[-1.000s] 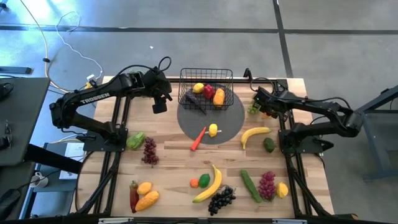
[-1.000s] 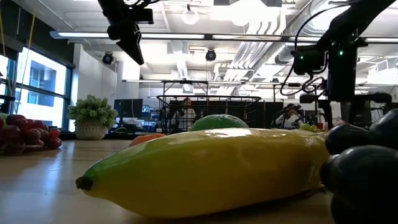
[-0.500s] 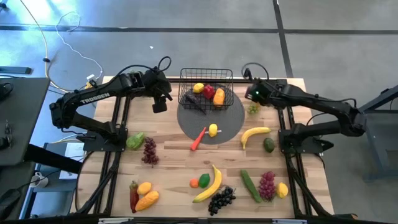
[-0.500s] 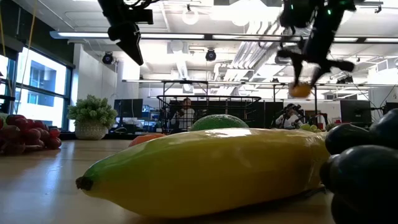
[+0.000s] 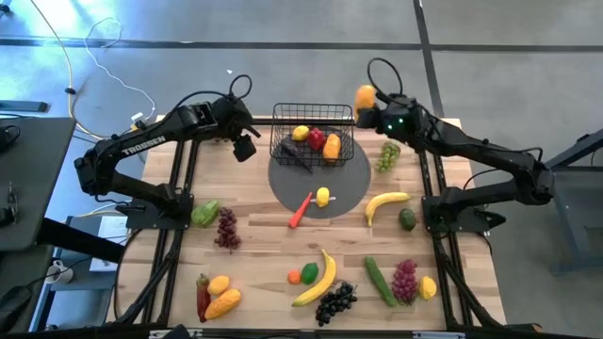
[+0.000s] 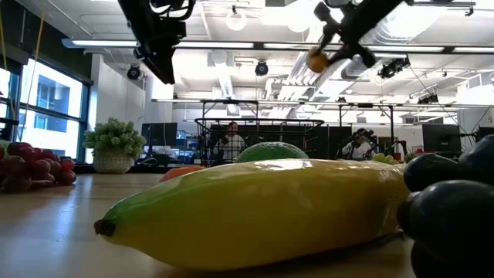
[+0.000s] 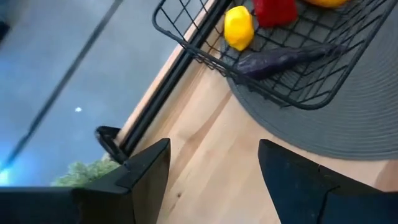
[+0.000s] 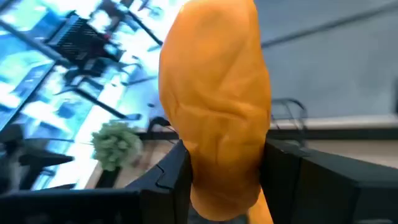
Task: Build produce basket
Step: Put the mango into the wire basket
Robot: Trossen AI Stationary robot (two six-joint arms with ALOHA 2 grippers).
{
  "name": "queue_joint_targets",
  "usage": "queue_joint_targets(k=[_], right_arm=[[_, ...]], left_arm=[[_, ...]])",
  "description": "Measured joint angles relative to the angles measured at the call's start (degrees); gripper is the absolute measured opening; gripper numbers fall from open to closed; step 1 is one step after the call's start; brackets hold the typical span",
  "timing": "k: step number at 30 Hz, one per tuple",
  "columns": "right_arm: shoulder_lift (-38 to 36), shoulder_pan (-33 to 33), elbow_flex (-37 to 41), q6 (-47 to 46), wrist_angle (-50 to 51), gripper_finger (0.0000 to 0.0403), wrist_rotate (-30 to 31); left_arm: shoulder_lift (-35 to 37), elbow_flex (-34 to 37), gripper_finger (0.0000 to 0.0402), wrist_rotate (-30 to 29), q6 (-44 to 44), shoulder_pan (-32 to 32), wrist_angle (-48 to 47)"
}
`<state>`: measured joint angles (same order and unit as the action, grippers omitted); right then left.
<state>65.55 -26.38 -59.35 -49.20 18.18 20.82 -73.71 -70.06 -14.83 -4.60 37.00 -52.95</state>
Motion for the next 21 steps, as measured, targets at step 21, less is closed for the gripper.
queue_joint_targets(k=[21], right_arm=[[18.7,-0.9,0.0,2.1,-8.6,0.012,-10.9]], left_arm=[[0.0,0.0,0.0232,4.3,3.5,1.1,0.0]])
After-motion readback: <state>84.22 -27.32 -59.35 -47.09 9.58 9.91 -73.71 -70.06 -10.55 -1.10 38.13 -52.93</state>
